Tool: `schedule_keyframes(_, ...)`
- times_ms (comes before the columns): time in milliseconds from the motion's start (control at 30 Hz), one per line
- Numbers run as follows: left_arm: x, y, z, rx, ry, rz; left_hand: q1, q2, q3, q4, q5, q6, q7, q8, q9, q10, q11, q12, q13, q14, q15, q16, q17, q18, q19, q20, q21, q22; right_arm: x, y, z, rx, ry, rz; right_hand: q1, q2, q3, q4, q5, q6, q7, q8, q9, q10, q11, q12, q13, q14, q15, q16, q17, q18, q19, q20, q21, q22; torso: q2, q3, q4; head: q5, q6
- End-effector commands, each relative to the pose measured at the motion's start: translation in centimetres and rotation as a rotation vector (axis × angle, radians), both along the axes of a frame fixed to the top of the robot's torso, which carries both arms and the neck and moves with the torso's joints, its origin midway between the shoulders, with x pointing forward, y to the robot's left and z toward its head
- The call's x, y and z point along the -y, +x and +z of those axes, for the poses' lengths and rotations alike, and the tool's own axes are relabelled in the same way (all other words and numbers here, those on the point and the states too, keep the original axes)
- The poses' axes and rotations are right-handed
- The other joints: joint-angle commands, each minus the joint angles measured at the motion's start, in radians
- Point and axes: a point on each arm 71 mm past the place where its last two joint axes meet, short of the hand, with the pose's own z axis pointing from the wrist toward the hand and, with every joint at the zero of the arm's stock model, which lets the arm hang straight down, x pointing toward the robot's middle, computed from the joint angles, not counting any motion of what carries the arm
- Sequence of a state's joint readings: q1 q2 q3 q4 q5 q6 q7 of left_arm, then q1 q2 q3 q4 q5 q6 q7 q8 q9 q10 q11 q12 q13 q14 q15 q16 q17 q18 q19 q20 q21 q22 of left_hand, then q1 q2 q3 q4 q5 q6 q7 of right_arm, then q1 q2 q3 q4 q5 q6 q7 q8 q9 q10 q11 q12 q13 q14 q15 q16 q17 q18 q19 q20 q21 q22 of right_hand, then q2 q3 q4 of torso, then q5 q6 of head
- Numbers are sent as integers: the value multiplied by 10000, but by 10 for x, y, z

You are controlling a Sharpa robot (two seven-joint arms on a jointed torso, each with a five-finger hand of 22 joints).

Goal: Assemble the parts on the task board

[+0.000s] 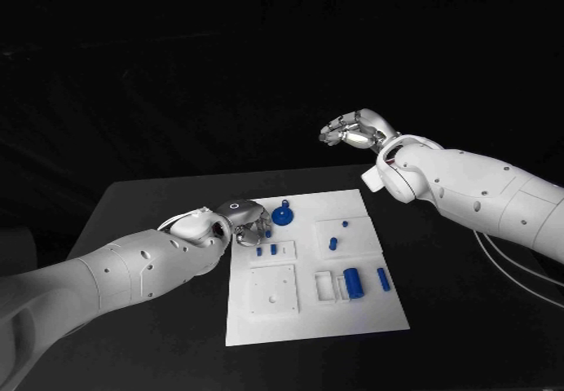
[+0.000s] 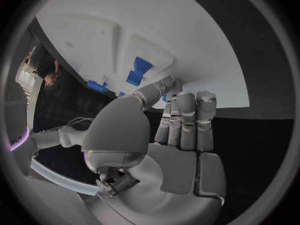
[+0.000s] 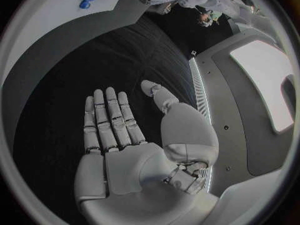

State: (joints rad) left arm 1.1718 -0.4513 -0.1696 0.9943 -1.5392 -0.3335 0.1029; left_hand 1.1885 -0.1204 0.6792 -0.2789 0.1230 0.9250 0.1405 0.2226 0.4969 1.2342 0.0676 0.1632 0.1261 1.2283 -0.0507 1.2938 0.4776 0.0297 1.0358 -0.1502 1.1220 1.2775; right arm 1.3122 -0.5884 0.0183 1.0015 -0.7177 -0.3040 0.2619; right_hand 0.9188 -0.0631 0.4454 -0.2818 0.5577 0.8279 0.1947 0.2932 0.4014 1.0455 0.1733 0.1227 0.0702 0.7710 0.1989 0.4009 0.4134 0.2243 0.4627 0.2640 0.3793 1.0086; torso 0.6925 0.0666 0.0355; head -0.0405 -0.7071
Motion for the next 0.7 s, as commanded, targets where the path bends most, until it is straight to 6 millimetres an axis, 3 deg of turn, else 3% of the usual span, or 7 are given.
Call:
schedule_keyframes(33,-1,0,-4,-339,162,114,23,-101,-30,-62,-51,-69,-5,-36,-18,-70,-23,-44,-17,-38,19,-52,4,1456,-48,18,-60,-9,0,0,1,61,-17,3,61,22,34,-16,67,3,24,41,-17,79,-3,-41,-15,-57,-2,46,-19,100,-29,69,-47,14,4,-1,0,-6,-18)
schedule_keyframes(400,-9,3,-4,-347,281,409,148,-153,-32,-78,-15,-154,-34,-55,-37,-66,-17,-63,-11,-38,25,-54,21,1473,-62,34,-60,-6,2,0,0,27,-30,-21,60,24,32,-15,66,4,24,42,-19,80,-3,-41,-14,-58,-2,51,-24,101,-29,70,-48,14,2,-4,-4,-4,1)
schedule_keyframes(533,-20,6,-1,-224,-10,677,153,-151,-38,-49,-5,-218,-17,-74,-51,-109,2,-97,-19,-65,44,-76,21,1471,-74,51,-69,-11,4,0,-2,-312,-205,127,85,45,48,-22,64,0,23,43,-23,79,-3,-44,-15,-58,-3,61,-34,109,-24,68,-47,16,-1,-2,-1,6,20)
schedule_keyframes(567,-23,7,0,-247,-115,770,157,-150,-29,-38,-2,-219,9,-65,-52,-171,24,-136,-32,-92,65,-95,19,1468,-95,66,-86,-17,5,-1,-3,-391,-320,168,125,57,70,-35,50,-8,24,40,-29,73,-2,-50,-16,-57,-6,72,-44,116,-20,67,-46,19,-3,0,4,-15,73)
schedule_keyframes(700,-39,16,13,-682,-1219,1518,68,-151,-61,36,-91,-157,109,-14,-38,-213,51,-166,-36,-102,92,-103,25,1458,-114,97,-99,-23,9,-2,-4,-398,-963,321,566,-10,283,-70,-282,-12,25,57,-54,82,-2,-58,-11,60,-52,212,-86,183,109,76,12,49,-10,3,14,-57,105)
